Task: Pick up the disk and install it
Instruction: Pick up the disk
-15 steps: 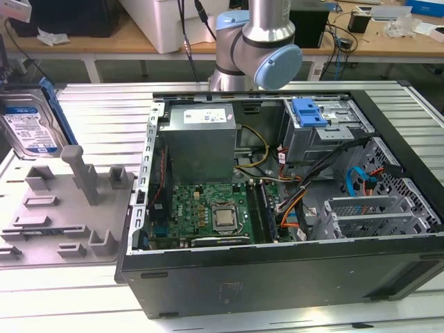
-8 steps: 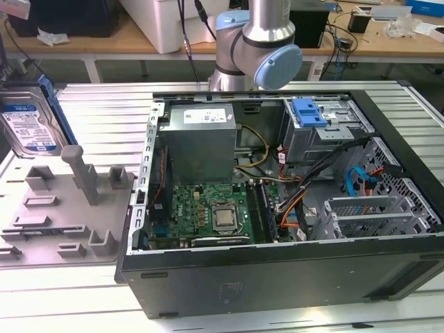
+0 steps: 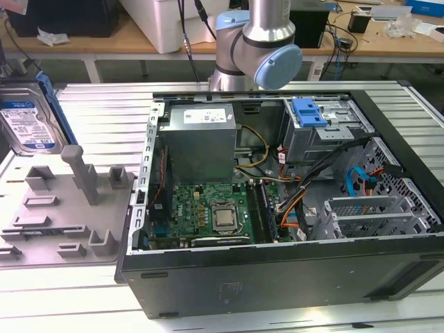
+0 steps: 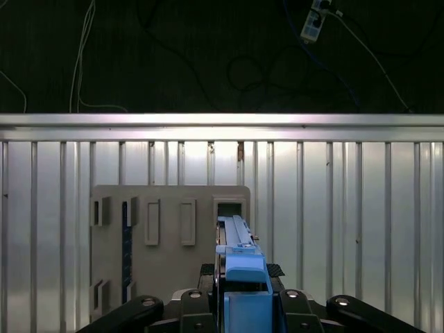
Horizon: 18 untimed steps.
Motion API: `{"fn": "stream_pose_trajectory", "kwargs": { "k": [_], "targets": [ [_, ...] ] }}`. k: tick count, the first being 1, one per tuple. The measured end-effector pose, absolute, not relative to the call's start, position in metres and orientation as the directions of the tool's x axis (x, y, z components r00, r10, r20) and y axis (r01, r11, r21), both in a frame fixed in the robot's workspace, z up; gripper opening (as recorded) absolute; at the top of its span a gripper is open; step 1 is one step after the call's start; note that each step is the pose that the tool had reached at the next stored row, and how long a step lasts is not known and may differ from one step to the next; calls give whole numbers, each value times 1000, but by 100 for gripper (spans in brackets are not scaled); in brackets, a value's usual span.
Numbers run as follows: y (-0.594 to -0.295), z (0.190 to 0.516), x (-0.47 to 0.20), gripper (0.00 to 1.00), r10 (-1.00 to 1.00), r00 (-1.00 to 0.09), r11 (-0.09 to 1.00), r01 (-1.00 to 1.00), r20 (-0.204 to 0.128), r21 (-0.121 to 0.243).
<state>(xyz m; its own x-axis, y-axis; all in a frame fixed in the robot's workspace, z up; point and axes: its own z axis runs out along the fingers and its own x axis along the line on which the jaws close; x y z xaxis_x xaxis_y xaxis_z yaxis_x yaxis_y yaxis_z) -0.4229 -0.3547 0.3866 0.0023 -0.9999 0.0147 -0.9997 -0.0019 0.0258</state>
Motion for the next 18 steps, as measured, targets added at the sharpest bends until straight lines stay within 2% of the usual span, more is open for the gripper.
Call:
{"fn": "stream_pose_trajectory", "kwargs": {
  "k": [18],
  "targets": [
    [-355,412,-423,37,-1000,2,-2,-1000,15,26]
  ]
}}
